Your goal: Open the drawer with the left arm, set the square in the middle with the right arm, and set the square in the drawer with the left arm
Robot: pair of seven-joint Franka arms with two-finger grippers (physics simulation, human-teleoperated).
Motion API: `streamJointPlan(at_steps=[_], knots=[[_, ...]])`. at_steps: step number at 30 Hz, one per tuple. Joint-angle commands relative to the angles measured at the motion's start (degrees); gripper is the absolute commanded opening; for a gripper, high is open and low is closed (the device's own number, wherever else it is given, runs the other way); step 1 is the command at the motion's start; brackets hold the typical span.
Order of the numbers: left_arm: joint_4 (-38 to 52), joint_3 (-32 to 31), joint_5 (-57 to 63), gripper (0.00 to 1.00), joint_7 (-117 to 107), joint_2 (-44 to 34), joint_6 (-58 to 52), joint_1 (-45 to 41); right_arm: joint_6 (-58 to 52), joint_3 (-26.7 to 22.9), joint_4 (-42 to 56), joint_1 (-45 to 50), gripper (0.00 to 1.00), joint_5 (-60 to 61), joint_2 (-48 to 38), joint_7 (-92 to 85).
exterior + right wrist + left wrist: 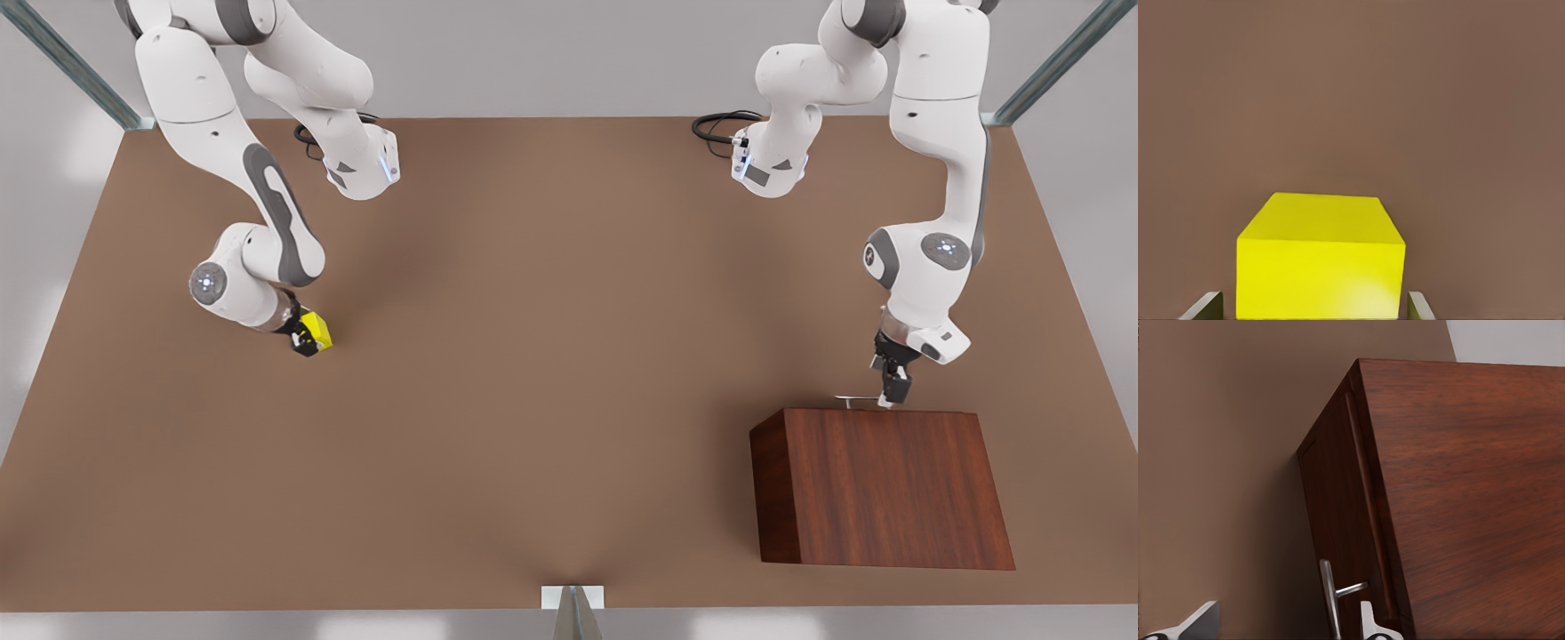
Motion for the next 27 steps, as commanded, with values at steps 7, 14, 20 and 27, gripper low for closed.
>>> streamJointPlan(at_steps=[7, 14, 20, 27], knots=[[0.0, -0.3, 0.0, 1.00, 0.0, 0.2, -0.1, -1.0, 3.4, -0.1, 0.1, -0.7, 0.98, -0.4, 2.7, -0.7], [0.0, -0.3, -0.5, 1.00, 0.0, 0.9, -0.1, -1.1, 3.5, -0.2, 0.8, -1.9, 0.75, -0.5, 3.0, -1.9], [-0.4, -0.3, -0.6, 1.00, -0.1, 0.7, -1.0, -1.1, 3.1, -0.1, 0.7, -1.8, 0.70, -0.5, 2.9, -2.2], [-0.5, -0.3, -0.7, 1.00, -0.2, -0.5, -5.2, -1.0, -14.8, 0.4, 12.3, -1.2, 0.70, -0.4, -0.4, -2.5]])
